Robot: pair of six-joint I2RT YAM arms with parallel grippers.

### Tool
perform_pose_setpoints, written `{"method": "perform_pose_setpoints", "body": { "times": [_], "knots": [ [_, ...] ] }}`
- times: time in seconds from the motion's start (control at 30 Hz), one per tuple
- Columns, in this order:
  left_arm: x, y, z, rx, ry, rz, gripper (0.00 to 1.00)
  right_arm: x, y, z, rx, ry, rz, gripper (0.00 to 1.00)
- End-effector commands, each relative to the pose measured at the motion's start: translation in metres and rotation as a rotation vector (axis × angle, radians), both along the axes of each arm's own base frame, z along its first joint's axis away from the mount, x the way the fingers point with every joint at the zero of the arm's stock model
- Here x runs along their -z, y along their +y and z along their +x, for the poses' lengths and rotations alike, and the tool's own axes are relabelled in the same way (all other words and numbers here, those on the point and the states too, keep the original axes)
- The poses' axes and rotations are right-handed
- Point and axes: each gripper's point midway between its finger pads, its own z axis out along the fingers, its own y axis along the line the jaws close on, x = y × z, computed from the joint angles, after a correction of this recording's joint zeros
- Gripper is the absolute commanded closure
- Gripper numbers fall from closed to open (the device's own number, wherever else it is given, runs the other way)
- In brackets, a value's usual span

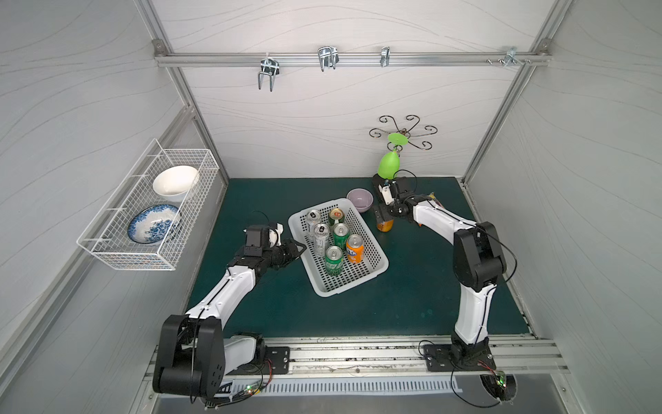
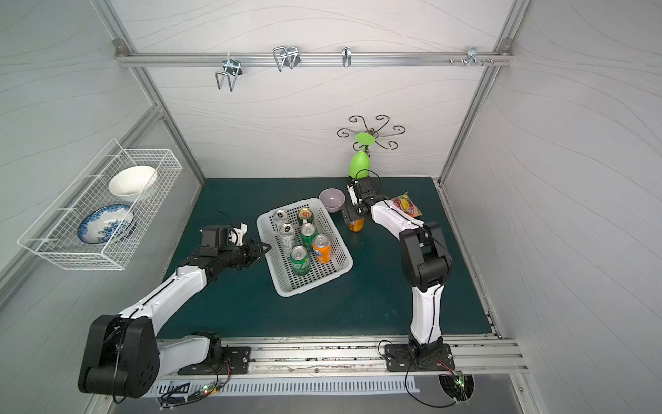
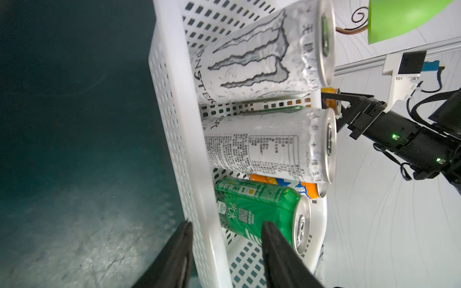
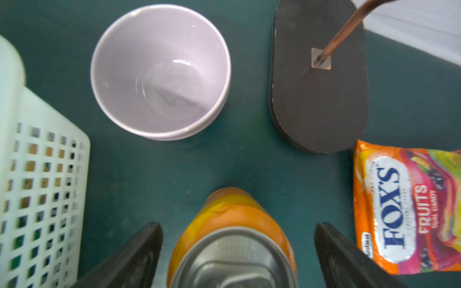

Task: Take out the drinks from the basket
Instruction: Place the drink at the center of the board.

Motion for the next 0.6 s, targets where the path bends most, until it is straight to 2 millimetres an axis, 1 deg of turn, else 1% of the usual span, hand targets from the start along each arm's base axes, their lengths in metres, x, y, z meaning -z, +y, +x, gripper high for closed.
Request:
{"method": "perform_pose_setpoints", "body": {
  "times": [0.0, 0.17, 0.23, 0.33, 0.43, 0.57],
  "knots": [
    [-0.017, 0.010, 0.004, -0.031, -0.056, 0.052, 0.43, -0.057, -0.008, -0.004, 0.006, -0.087, 0.023, 0.01],
    [-0.031, 0.021, -0.003, -0.063, -0.094, 0.119, 0.27, -0.101, -0.011, -0.033, -0.012, -0.107, 0.065, 0.01],
    [-0.038, 0.025, -0.006, -0.076, -0.111, 0.140, 0.20, -0.119, -0.009, -0.050, -0.032, -0.117, 0.091, 0.01],
    [-0.049, 0.028, -0.012, -0.081, -0.147, 0.157, 0.14, -0.141, -0.003, -0.078, -0.070, -0.137, 0.102, 0.01],
    [-0.058, 0.028, -0.019, -0.065, -0.182, 0.169, 0.11, -0.154, 0.003, -0.105, -0.100, -0.162, 0.079, 0.01],
    [-0.061, 0.031, -0.030, -0.060, -0.196, 0.197, 0.06, -0.164, 0.015, -0.140, -0.159, -0.162, 0.073, 0.01]
  ]
}}
